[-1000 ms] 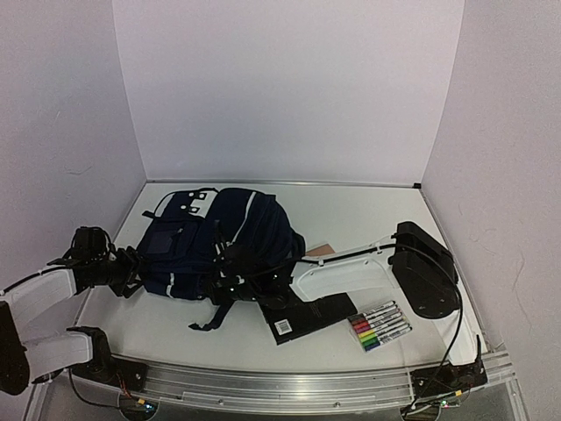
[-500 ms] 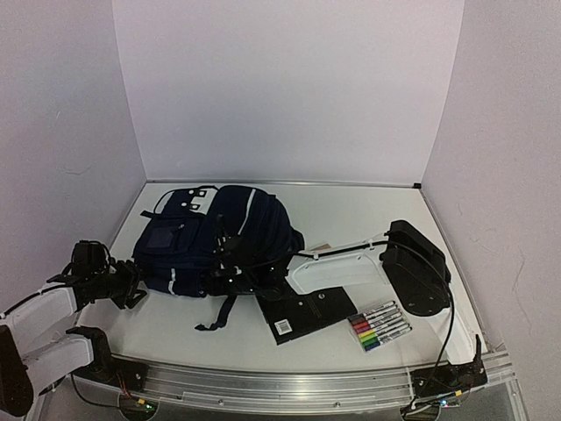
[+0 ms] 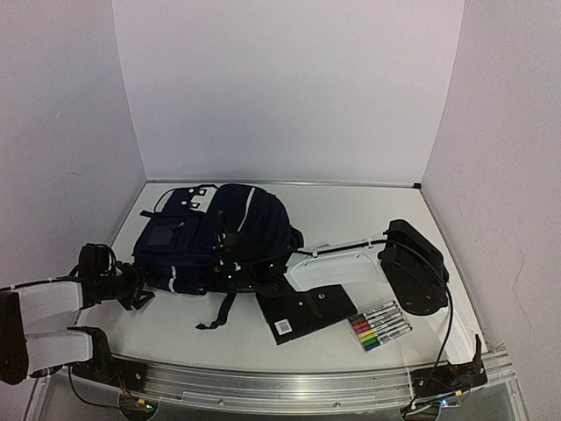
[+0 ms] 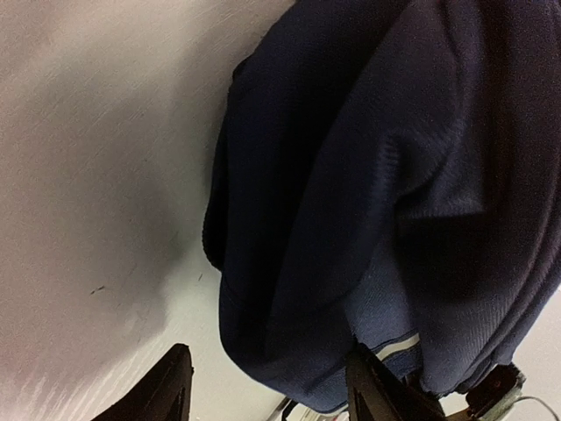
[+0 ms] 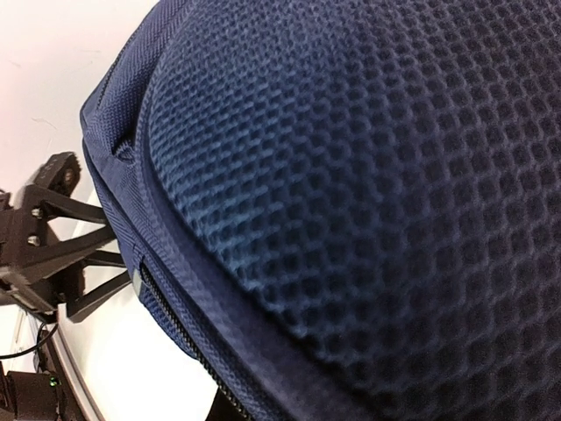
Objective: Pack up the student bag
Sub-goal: Zip the student bag at the center of the board.
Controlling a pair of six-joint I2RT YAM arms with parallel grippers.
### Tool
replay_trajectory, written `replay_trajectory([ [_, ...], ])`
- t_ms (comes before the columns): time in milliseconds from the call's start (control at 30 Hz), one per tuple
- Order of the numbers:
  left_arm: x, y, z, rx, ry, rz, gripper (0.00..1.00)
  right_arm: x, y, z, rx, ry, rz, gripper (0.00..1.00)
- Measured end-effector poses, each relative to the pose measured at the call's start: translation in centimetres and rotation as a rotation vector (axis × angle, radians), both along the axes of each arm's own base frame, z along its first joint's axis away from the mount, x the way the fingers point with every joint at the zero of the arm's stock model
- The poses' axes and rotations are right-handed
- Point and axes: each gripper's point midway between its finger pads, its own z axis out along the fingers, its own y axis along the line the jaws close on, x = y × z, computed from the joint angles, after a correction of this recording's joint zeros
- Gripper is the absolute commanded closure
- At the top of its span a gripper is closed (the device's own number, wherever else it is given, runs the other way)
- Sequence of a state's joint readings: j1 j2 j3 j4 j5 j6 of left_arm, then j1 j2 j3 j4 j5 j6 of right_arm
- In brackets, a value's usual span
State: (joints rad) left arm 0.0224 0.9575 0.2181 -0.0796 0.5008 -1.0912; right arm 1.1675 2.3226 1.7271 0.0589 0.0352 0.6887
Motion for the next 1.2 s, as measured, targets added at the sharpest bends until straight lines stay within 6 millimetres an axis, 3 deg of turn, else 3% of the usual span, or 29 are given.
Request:
replay_trajectory([
  [167,1.5,-0.8,0.1,-0.029,-0.008,-0.029,0.9,-0.1,-0.1,0.0,-0.002,0.002,0.011,0.99],
  [233,2.2,-1.0,0.9,-0.037,-0.029,-0.043,0.99,-0.2,-0.4,0.1,-0.003,0.007,0.017,0.92],
  [400,4.1,-1.7,4.3,-0.054,-0.119,-0.089,1.0,-1.1,-2.1,2.0,0.011,0.025,0.042,0.72],
  [500,5.2,-2.2,7.7,-0.066,-0.2,-0.123,1.0,-2.0,-3.5,4.3,0.034,0.031,0.054,0.66],
  [667,6.2,-3.0,12.6,-0.076,-0.303,-0.192,1.0,-4.2,-3.5,9.2,0.116,0.01,0.092,0.66],
  [767,6.3,-3.3,13.9,-0.077,-0.324,-0.218,1.0,-5.1,-2.9,10.4,0.153,0.012,0.108,0.7],
  [933,6.0,-3.4,13.7,-0.072,-0.3,-0.231,1.0,-5.1,-1.6,9.1,0.148,0.022,0.102,0.75],
  [1200,5.7,-3.4,13.3,-0.072,-0.281,-0.232,1.0,-1.0,-1.1,5.3,0.102,0.016,0.008,0.82],
])
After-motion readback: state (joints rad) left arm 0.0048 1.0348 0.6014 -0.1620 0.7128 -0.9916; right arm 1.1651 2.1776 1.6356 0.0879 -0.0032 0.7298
